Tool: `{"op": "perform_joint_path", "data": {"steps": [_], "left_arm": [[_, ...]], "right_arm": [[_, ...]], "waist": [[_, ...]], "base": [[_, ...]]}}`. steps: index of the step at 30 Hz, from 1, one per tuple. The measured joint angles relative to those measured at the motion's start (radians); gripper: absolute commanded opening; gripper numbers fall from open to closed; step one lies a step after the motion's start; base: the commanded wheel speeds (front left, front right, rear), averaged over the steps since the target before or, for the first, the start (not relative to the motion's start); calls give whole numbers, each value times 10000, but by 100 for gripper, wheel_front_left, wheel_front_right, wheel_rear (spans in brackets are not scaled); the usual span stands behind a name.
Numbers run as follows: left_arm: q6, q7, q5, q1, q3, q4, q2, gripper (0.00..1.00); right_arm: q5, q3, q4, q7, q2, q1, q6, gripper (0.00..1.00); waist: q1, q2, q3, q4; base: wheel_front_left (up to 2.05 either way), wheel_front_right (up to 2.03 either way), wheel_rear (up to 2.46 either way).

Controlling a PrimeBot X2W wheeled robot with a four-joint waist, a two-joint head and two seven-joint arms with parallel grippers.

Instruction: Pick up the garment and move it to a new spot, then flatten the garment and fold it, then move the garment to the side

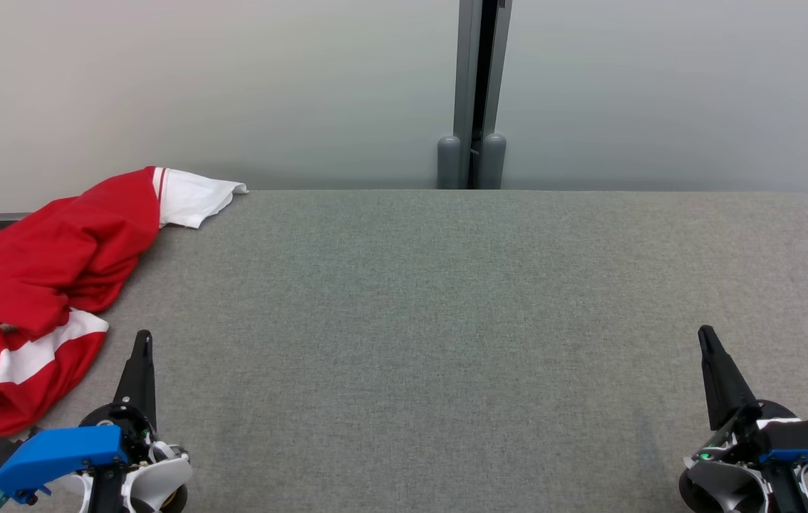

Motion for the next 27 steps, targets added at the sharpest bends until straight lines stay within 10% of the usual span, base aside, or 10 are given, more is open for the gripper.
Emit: {"op": "perform_joint_path", "data": {"steps": [19,20,27], "left_arm": [[0,0,0,0,0,0,0,0],[2,-6,2,12,-2,35,0,100],[4,-109,19,690,-79,502,-105,100]], "right_arm": [[2,0,0,0,0,-1,0,0],[0,2,29,-4,6,19,2,100],[-15,98,537,-98,84,454,-19,100]], "waist": [[-1,0,0,0],[0,0,0,0],[0,0,1,0]], "base": [[0,0,0],[0,0,0],[0,0,0]]}}
